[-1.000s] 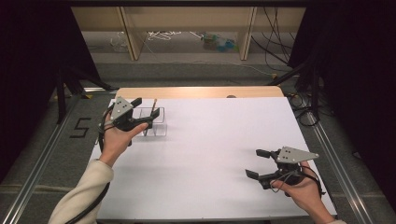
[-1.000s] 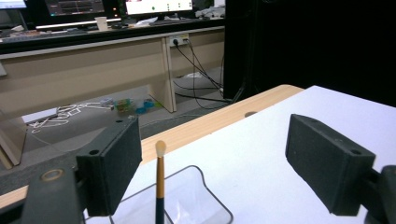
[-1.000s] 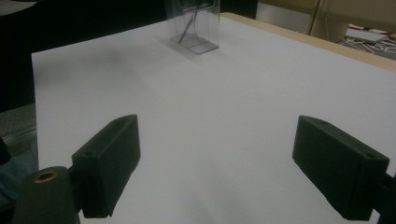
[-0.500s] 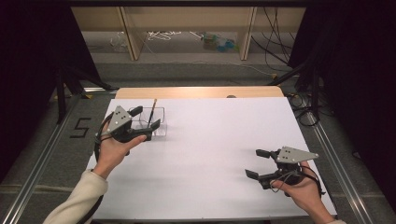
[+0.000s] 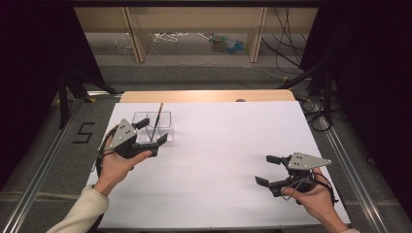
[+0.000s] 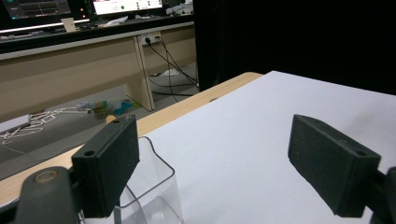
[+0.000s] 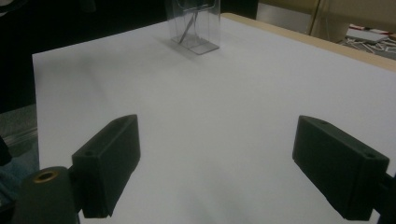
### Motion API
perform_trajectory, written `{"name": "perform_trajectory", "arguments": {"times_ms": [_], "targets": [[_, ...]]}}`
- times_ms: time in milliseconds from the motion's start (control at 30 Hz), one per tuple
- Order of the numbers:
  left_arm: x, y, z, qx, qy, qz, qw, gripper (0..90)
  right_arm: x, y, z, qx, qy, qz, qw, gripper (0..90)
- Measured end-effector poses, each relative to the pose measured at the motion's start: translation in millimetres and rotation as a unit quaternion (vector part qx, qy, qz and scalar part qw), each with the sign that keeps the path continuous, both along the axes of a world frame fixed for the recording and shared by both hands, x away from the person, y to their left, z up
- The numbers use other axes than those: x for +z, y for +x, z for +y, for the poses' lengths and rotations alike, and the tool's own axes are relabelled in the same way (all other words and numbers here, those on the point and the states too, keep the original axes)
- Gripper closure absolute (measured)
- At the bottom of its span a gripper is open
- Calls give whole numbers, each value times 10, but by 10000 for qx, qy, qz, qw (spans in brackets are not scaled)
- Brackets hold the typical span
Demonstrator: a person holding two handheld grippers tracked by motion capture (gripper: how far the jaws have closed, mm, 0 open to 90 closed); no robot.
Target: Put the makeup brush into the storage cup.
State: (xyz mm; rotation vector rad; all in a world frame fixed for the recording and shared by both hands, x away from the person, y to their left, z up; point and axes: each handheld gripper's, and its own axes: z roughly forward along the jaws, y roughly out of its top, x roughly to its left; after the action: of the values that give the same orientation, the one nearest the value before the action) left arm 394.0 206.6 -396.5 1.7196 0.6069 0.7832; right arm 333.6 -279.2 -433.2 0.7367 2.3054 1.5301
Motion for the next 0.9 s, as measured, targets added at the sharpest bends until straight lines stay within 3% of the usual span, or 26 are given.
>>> {"name": "perform_trajectory", "arguments": {"times_ms": [900], "targets": [[-72,-313,28,-123,14,2,9999,159,4,-6,0,18,5,10,10000,159]]}}
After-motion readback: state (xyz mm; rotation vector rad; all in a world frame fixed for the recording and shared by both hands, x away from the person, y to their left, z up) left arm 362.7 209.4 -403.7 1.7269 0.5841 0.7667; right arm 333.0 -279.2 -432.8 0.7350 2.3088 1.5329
